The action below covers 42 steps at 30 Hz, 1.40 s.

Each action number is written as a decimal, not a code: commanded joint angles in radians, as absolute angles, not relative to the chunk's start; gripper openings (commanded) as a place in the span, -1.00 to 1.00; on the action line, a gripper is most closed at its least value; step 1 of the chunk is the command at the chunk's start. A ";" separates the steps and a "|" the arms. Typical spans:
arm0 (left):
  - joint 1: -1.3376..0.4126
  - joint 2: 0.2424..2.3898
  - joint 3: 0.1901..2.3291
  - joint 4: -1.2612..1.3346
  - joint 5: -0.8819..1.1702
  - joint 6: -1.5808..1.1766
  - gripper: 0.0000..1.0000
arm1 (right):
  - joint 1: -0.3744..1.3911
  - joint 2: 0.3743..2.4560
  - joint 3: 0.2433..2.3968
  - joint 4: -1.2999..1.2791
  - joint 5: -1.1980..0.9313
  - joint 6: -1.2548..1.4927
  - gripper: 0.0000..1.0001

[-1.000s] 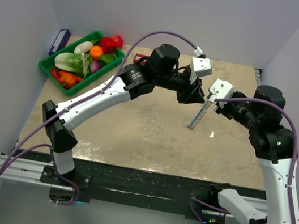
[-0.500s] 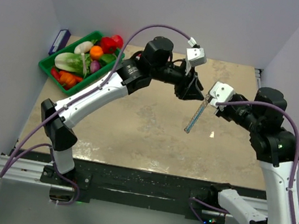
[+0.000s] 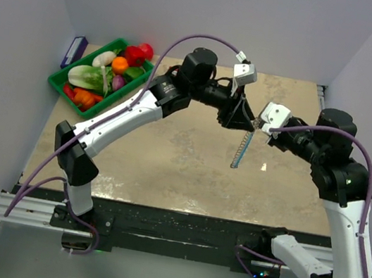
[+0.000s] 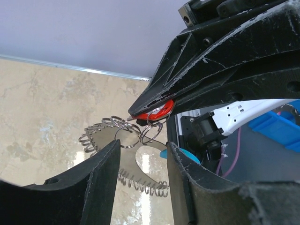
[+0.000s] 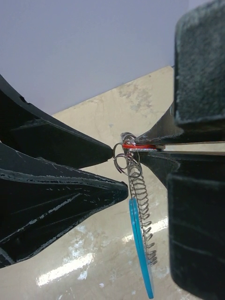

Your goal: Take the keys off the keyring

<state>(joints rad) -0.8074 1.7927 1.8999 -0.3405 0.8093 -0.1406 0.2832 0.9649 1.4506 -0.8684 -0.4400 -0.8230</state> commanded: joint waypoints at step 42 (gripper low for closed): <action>-0.825 1.804 1.910 -0.333 0.626 -0.109 -1.00 | 0.291 1.019 1.611 -0.925 -0.434 -0.802 -1.00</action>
<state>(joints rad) -0.8124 1.8053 1.8874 -0.2836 0.7769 -0.1642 0.2871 1.0206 1.5131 -0.9298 -0.4026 -0.8112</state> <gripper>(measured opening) 0.018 0.038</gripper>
